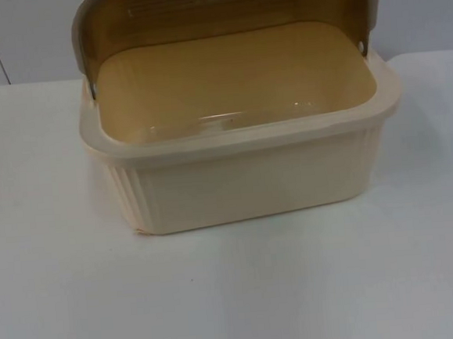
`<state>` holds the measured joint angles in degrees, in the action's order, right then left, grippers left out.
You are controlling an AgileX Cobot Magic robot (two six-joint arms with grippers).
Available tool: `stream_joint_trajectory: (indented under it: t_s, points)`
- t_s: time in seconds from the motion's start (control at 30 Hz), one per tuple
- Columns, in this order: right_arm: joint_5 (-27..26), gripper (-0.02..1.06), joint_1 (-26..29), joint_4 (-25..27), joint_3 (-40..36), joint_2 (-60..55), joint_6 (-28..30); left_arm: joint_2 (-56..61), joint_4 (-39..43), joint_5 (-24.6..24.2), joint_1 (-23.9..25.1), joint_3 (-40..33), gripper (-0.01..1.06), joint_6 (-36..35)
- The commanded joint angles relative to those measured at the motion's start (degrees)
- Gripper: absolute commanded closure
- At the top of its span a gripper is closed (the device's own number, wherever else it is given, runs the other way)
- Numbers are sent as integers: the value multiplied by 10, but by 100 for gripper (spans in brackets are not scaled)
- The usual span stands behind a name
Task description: Open the box lid with the left hand, place the block into the box with the right hand, then close the box lid with the left hand.
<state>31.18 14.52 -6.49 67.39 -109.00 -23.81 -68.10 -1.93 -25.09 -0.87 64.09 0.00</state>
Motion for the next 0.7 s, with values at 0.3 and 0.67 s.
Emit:
stream_joint_trajectory:
  t_s: [0.3, 0.67]
  points:
    - [-46, 0, -44, -125, 0, -62, -195, 1, 16, -18, 2, 5, 0, 0]
    - [-43, 39, -44, -131, 0, -78, -216, 1, 26, -25, 2, 5, 0, 0]
